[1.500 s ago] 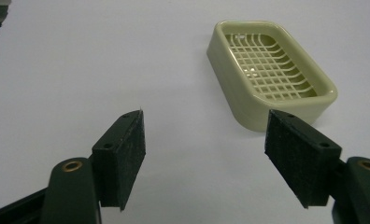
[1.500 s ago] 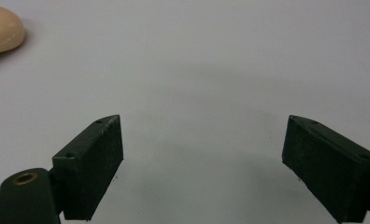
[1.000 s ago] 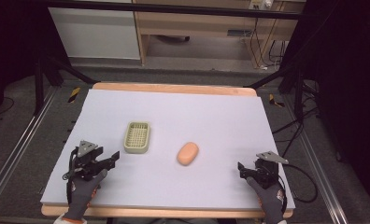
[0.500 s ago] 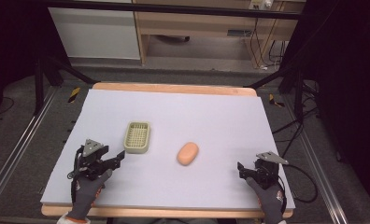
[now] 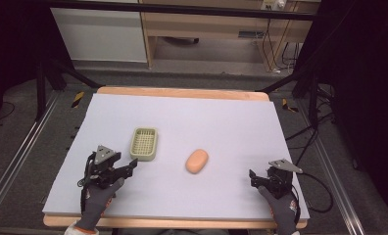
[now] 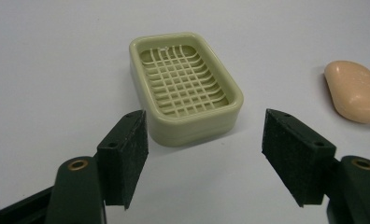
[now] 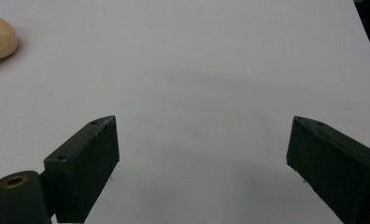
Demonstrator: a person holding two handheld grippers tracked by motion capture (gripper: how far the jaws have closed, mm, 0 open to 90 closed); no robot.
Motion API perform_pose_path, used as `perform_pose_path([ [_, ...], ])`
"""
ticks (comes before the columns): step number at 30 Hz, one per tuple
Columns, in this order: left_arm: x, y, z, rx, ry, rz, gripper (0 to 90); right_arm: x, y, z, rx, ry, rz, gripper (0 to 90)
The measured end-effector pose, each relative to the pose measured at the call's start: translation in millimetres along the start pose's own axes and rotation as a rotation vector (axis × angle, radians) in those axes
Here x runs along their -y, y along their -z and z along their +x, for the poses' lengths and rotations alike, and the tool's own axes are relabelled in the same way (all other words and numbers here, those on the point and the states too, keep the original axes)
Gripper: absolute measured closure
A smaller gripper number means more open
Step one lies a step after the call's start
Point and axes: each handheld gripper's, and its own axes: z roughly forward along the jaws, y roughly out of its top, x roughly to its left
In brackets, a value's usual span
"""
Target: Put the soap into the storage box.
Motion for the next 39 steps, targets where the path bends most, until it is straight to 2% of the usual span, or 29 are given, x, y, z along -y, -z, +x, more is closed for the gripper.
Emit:
perform_pose_path([
  [7, -9.8, -0.1, -7.0, 0.011, -0.028, -0.011, 30.3, -0.5, 0.9, 1.0, 0.003, -0.003, -0.005, 9.7],
  [18, -24.1, -1.8, -16.1, 0.028, -0.033, -0.039, 29.2, -1.0, 1.5, 0.8, 0.002, -0.006, -0.007, 9.6],
  [39, -41.8, -24.4, -46.4, 0.067, -0.075, -0.040, 25.7, -1.6, 1.3, 0.6, 0.005, -0.002, -0.013, 9.3],
])
